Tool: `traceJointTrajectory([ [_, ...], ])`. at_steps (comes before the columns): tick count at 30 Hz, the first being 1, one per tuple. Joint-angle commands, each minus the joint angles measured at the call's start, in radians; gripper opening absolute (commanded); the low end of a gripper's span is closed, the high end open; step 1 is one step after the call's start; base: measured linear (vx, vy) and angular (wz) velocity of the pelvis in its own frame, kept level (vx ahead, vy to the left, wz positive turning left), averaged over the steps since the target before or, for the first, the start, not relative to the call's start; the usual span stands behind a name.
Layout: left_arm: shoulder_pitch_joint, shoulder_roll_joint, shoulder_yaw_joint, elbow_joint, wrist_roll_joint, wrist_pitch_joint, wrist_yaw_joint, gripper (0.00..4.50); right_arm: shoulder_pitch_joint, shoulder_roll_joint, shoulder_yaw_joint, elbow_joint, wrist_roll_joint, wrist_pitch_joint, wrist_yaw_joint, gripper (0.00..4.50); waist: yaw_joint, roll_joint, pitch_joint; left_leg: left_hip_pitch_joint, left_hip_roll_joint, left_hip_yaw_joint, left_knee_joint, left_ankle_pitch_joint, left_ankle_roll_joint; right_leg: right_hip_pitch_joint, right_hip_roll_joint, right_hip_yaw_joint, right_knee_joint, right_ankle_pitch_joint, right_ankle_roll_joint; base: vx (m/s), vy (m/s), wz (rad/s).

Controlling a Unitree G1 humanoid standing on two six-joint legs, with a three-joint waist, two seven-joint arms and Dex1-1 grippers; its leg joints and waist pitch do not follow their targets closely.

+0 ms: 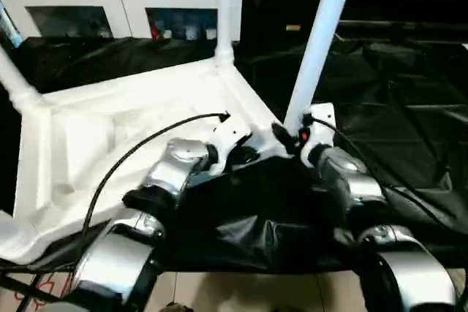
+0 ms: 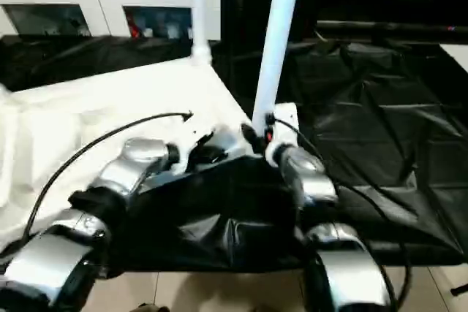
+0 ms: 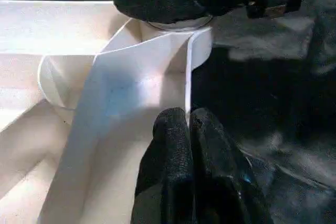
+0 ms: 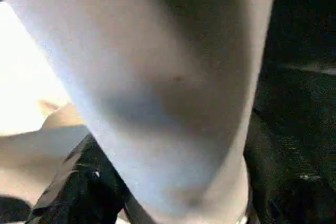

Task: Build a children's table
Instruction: Rotate leg to tighten

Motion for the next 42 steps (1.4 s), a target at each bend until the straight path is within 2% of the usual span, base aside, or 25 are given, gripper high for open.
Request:
traceJointTrajectory([
  [1, -0.045, -0.062, -0.012, -0.019, -0.016, -0.051, 0.003, 0.0, -0.011, 0.079, 0.06, 0.046, -0.031, 0.005, 0.066, 3.37, 0.0, -0.004, -0.076, 0.019, 0.019, -0.012, -0.058, -0.176, 0.061, 0.047, -0.039, 0.025, -0.064, -0.057, -0.255, 0.0, 0.0, 0.0],
  [4, -0.044, -0.049, -0.023, -0.015, -0.016, -0.075, -0.031, 0.0, -0.017, 0.065, 0.059, 0.041, -0.014, -0.005, 0.136, 3.57, -0.001, -0.004, -0.073, 0.02, 0.021, -0.012, -0.059, -0.2, 0.073, 0.047, -0.041, 0.024, -0.069, -0.083, -0.26, 0.0, 0.0, 0.0],
  [5, -0.042, -0.041, -0.027, -0.014, -0.017, -0.083, -0.044, 0.0, -0.014, 0.052, 0.07, 0.037, -0.017, -0.014, 0.17, 3.57, 0.0, -0.003, -0.072, 0.021, 0.021, -0.013, -0.059, -0.207, 0.071, 0.048, -0.041, 0.024, -0.071, -0.097, -0.258, 0.0, 0.0, 0.0],
  [6, -0.039, -0.027, -0.033, -0.012, -0.02, -0.096, -0.071, 0.0, 0.0, 0.026, 0.097, 0.02, -0.025, -0.024, 0.248, 3.82, -0.001, -0.002, -0.071, 0.021, 0.022, -0.014, -0.06, -0.226, 0.066, 0.048, -0.041, 0.024, -0.073, -0.125, -0.256, 0.0, 0.0, 0.0],
  [8, -0.035, -0.02, -0.036, -0.014, -0.02, -0.102, -0.087, 0.0, 0.013, 0.013, 0.112, 0.0, -0.027, -0.022, 0.295, 3.82, 0.001, -0.003, -0.071, 0.022, 0.023, -0.013, -0.06, -0.235, 0.067, 0.049, -0.04, 0.023, -0.074, -0.128, -0.255, 0.0, 0.0, 0.0],
  [11, -0.018, 0.011, -0.04, -0.036, -0.036, -0.116, -0.166, 0.0, 0.084, -0.05, 0.175, -0.089, -0.017, -0.02, 0.493, 3.82, 0.011, -0.004, -0.072, 0.018, 0.026, -0.011, -0.058, -0.205, 0.082, 0.053, -0.039, 0.022, -0.066, -0.077, -0.261, 0.0, 0.0, 0.0],
  [12, -0.017, 0.013, -0.04, -0.038, -0.037, -0.116, -0.171, 0.0, 0.087, -0.053, 0.178, -0.093, -0.017, -0.02, 0.501, 3.82, 0.012, -0.006, -0.073, 0.019, 0.026, -0.011, -0.057, -0.2, 0.084, 0.052, -0.039, 0.022, -0.065, -0.072, -0.265, 0.0, 0.0, 0.0],
  [14, -0.011, 0.022, -0.042, -0.046, -0.043, -0.123, -0.205, 0.0, 0.105, -0.073, 0.191, -0.117, -0.014, -0.017, 0.548, 3.82, 0.013, -0.004, -0.071, 0.021, 0.027, -0.01, -0.058, -0.217, 0.08, 0.048, -0.041, 0.022, -0.068, -0.105, -0.272, 0.0, 0.0, 0.0],
  [15, -0.004, 0.035, -0.045, -0.055, -0.05, -0.135, -0.247, 0.0, 0.125, -0.096, 0.203, -0.147, -0.007, -0.008, 0.603, 3.82, 0.018, -0.006, -0.07, 0.021, 0.027, -0.01, -0.058, -0.23, 0.078, 0.051, -0.041, 0.021, -0.072, -0.13, -0.267, 0.0, 0.0, 0.0],
  [20, 0.009, 0.064, -0.051, -0.062, -0.064, -0.154, -0.335, 0.0, 0.167, -0.147, 0.222, -0.219, 0.01, 0.03, 0.722, 3.82, 0.024, -0.004, -0.069, 0.023, 0.031, -0.01, -0.061, -0.241, 0.076, 0.044, -0.041, 0.023, -0.071, -0.143, -0.267, 0.0, 0.0, 0.0],
  [21, 0.009, 0.064, -0.051, -0.062, -0.064, -0.154, -0.335, 0.0, 0.167, -0.147, 0.222, -0.219, 0.01, 0.03, 0.722, 3.82, 0.029, -0.003, -0.068, 0.027, 0.033, -0.01, -0.062, -0.252, 0.064, 0.041, -0.041, 0.024, -0.072, -0.155, -0.266, 0.0, 0.0, 0.0],
  [23, 0.007, 0.08, -0.053, -0.051, -0.064, -0.167, -0.372, 0.0, 0.19, -0.178, 0.239, -0.27, 0.021, 0.066, 0.788, 3.82, 0.032, -0.005, -0.068, 0.026, 0.031, -0.011, -0.063, -0.256, 0.056, 0.043, -0.041, 0.024, -0.072, -0.166, -0.259, 0.0, 0.0, 0.0],
  [26, 0.008, 0.097, -0.056, -0.051, -0.069, -0.171, -0.422, 0.0, 0.212, -0.21, 0.262, -0.322, 0.03, 0.113, 0.851, 3.82, 0.033, -0.005, -0.067, 0.025, 0.031, -0.012, -0.065, -0.253, 0.056, 0.044, -0.041, 0.024, -0.073, -0.164, -0.254, 0.0, 0.0, 0.0],
  [27, 0.009, 0.104, -0.057, -0.053, -0.07, -0.173, -0.444, 0.0, 0.223, -0.223, 0.271, -0.347, 0.034, 0.133, 0.877, 3.82, 0.036, -0.007, -0.067, 0.024, 0.029, -0.012, -0.063, -0.247, 0.063, 0.047, -0.041, 0.025, -0.073, -0.158, -0.25, 0.0, 0.0, 0.0],
  [29, 0.01, 0.108, -0.058, -0.054, -0.069, -0.174, -0.456, 0.0, 0.23, -0.231, 0.276, -0.363, 0.036, 0.144, 0.892, 3.82, 0.039, -0.006, -0.07, 0.024, 0.032, -0.011, -0.062, -0.231, 0.069, 0.044, -0.043, 0.025, -0.07, -0.136, -0.254, 0.0, 0.0, 0.0],
  [32, 0.011, 0.112, -0.059, -0.056, -0.071, -0.171, -0.469, 0.0, 0.239, -0.244, 0.292, -0.382, 0.031, 0.163, 0.92, 3.58, 0.041, -0.006, -0.068, 0.026, 0.032, -0.012, -0.064, -0.245, 0.056, 0.042, -0.044, 0.024, -0.073, -0.172, -0.253, 0.0, 0.0, 0.0],
  [33, 0.011, 0.113, -0.058, -0.056, -0.072, -0.171, -0.474, 0.0, 0.243, -0.247, 0.297, -0.387, 0.024, 0.17, 0.934, 3.49, 0.042, -0.009, -0.067, 0.025, 0.032, -0.011, -0.064, -0.25, 0.053, 0.042, -0.044, 0.025, -0.074, -0.183, -0.251, 0.0, 0.0, 0.0],
  [35, 0.013, 0.114, -0.058, -0.058, -0.072, -0.171, -0.475, 0.0, 0.245, -0.246, 0.297, -0.388, 0.021, 0.17, 0.934, 3.28, 0.044, -0.008, -0.067, 0.026, 0.033, -0.012, -0.064, -0.254, 0.049, 0.041, -0.045, 0.025, -0.074, -0.192, -0.247, 0.0, 0.0, 0.0],
  [40, 0.02, 0.121, -0.057, -0.059, -0.071, -0.175, -0.481, 0.0, 0.257, -0.243, 0.3, -0.408, 0.026, 0.185, 0.928, 2.88, 0.049, -0.009, -0.068, 0.026, 0.032, -0.012, -0.064, -0.238, 0.046, 0.042, -0.045, 0.025, -0.072, -0.174, -0.244, 0.0, 0.0, 0.0],
  [42, 0.02, 0.126, -0.056, -0.053, -0.066, -0.18, -0.474, 0.0, 0.269, -0.244, 0.305, -0.433, 0.034, 0.207, 0.924, 2.76, 0.05, -0.014, -0.068, 0.026, 0.032, -0.011, -0.063, -0.235, 0.048, 0.041, -0.045, 0.026, -0.072, -0.173, -0.242, 0.0, 0.0, 0.0],
])
